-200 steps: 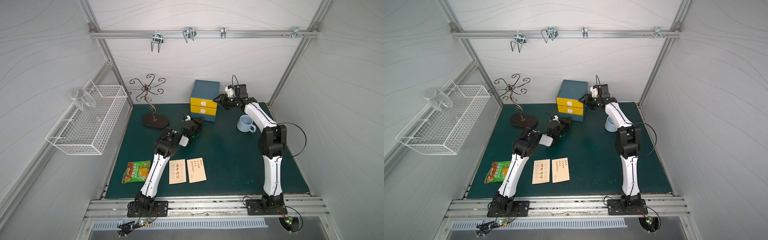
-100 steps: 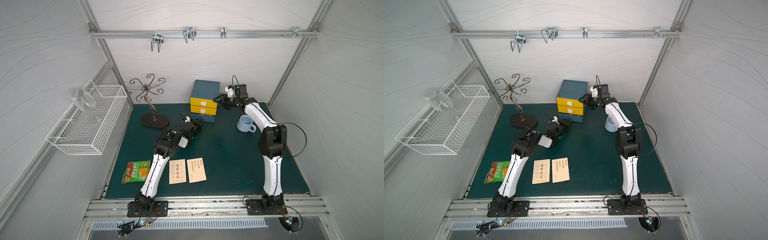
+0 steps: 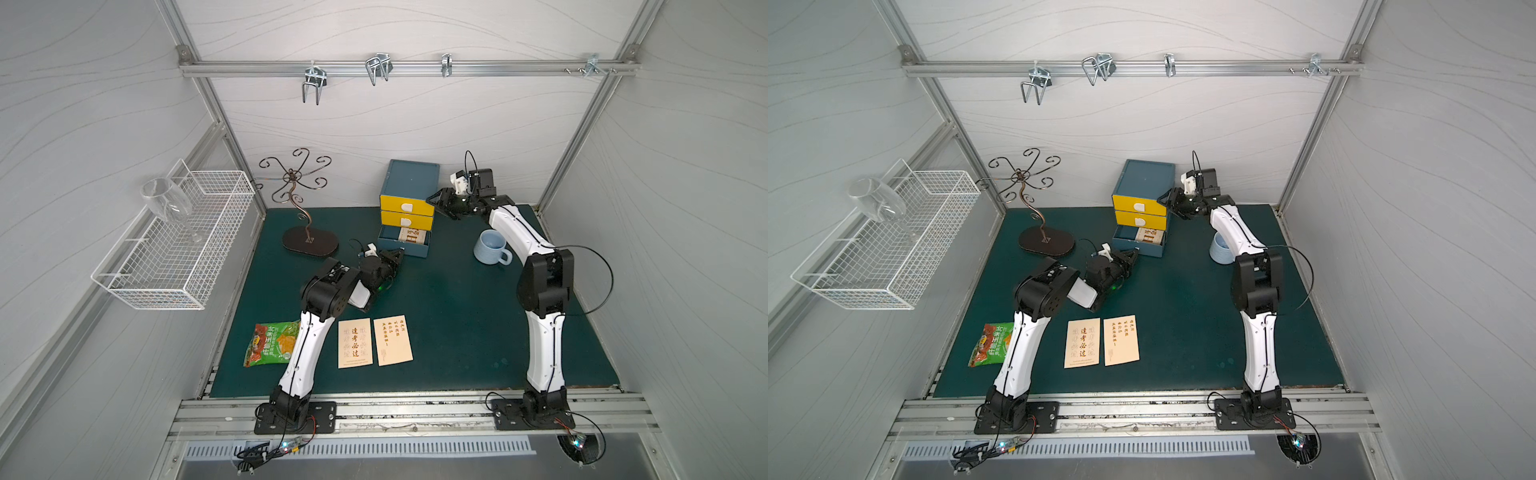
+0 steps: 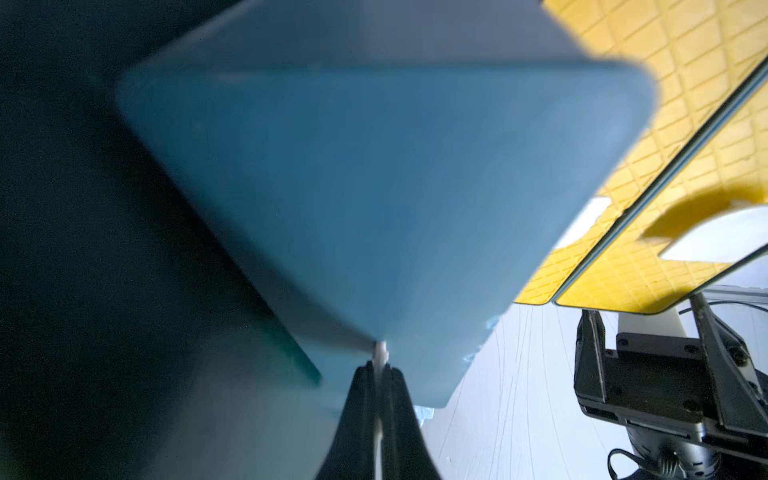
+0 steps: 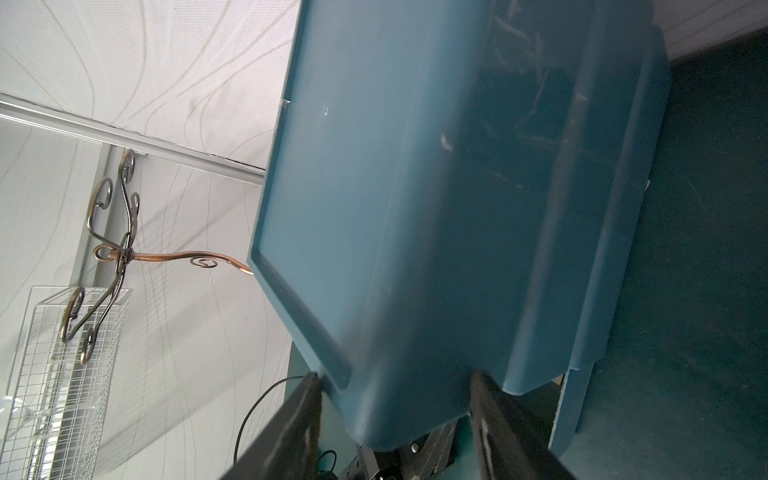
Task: Take the postcards out of the drawer
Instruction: Open the drawer in the storage box.
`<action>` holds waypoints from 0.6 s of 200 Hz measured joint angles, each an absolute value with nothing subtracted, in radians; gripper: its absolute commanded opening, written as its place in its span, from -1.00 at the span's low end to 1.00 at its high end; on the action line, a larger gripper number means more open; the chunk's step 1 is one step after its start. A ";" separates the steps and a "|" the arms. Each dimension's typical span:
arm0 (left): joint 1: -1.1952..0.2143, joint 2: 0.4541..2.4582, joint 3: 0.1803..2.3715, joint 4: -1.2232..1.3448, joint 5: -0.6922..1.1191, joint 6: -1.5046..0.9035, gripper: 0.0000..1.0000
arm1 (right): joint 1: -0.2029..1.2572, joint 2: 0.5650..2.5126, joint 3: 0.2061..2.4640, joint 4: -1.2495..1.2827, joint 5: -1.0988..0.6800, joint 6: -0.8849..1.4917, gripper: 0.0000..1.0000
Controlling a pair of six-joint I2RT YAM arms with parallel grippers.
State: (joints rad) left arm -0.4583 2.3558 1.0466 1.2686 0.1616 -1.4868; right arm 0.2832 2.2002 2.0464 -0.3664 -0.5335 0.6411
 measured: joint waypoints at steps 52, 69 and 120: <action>-0.473 2.317 0.949 1.324 0.152 -1.496 -1.00 | 0.281 2.200 2.046 -0.365 -0.536 0.642 0.15; -0.476 2.300 0.918 1.332 0.151 -1.496 -1.00 | 0.281 2.200 2.045 -0.364 -0.536 0.644 0.15; -0.484 2.250 0.841 1.330 0.150 -1.494 -1.00 | 0.281 2.200 2.042 -0.359 -0.540 0.650 0.15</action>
